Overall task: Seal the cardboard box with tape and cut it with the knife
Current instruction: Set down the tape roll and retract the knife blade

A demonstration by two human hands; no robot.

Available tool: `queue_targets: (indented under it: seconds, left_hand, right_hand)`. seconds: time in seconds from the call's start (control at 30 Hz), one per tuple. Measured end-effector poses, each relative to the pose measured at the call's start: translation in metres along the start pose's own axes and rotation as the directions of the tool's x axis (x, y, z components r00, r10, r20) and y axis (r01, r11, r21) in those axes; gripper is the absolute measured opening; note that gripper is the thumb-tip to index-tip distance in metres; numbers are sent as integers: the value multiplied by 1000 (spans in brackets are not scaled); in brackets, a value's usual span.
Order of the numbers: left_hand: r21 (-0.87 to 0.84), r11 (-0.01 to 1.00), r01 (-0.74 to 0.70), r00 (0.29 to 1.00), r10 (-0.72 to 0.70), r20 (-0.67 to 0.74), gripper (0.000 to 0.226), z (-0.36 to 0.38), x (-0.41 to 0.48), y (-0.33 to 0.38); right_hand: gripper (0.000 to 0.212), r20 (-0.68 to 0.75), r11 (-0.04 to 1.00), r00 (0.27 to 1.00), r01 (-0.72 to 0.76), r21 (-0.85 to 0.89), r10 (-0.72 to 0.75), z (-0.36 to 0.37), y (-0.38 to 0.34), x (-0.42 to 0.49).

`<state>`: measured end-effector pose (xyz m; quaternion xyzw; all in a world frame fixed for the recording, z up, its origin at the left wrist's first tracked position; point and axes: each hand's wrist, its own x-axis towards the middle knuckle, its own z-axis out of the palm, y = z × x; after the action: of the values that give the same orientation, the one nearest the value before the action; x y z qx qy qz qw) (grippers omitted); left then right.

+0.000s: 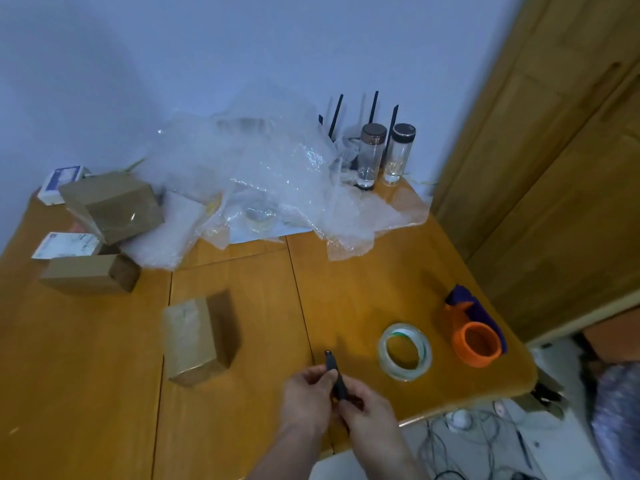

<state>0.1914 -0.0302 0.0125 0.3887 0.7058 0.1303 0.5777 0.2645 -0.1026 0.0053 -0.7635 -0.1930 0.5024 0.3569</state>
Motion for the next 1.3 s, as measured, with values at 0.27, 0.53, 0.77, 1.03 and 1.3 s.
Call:
queue_targets:
  seconds: [0.27,0.53,0.77,1.03,1.3]
  left_hand:
    - [55,999,3,1000,-2,-11,18,35,31,-9]
    - [171,981,-95,994,104,-41,18,55,67,5]
    - [275,946,-173,982,187,-24,27,57,80,3]
    - [381,896,-228,964,262,-38,33,52,77,-4]
    - [386,885,-262,957,291,-16,37,28,67,1]
  right_hand:
    - [29,-125,968,989,49,-248,-82,3,26,31]
    - [27,-223,779,936,79,-622,-272,13,32,71]
    - [22,-251,766,915,90,-636,-316,22,33,86]
    - [22,-214,745,918,117,-656,-333,25,36,83]
    - [29,-235,789,917,124,-602,-323,21,26,75]
